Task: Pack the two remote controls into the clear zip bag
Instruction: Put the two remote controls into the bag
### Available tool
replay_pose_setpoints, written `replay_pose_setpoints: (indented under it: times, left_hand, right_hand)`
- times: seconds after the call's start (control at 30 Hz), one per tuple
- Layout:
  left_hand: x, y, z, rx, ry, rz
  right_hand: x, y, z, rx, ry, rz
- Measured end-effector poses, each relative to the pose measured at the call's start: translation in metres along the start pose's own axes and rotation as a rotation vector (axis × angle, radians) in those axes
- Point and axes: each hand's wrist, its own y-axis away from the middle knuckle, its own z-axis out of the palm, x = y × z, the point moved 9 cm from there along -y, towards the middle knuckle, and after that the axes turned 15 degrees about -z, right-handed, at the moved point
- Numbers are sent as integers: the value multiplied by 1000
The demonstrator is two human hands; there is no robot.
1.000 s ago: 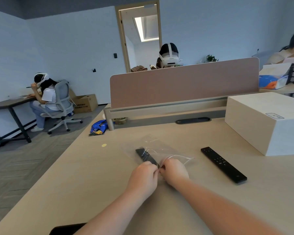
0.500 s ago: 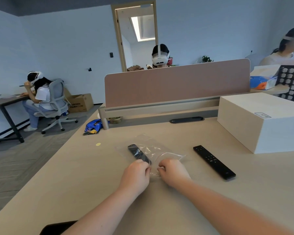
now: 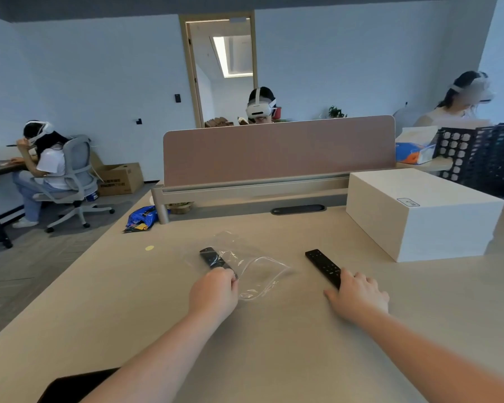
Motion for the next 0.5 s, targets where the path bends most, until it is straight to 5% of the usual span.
replay_pose_setpoints:
  times: [0.2, 0.5]
  left_hand:
    - [2, 3, 0, -43, 82, -61]
    - [-3, -1, -6, -30, 132, -95]
  right_hand:
    - [2, -9, -2, -21, -180, -11]
    - [-54, 38, -46, 255, -599, -307]
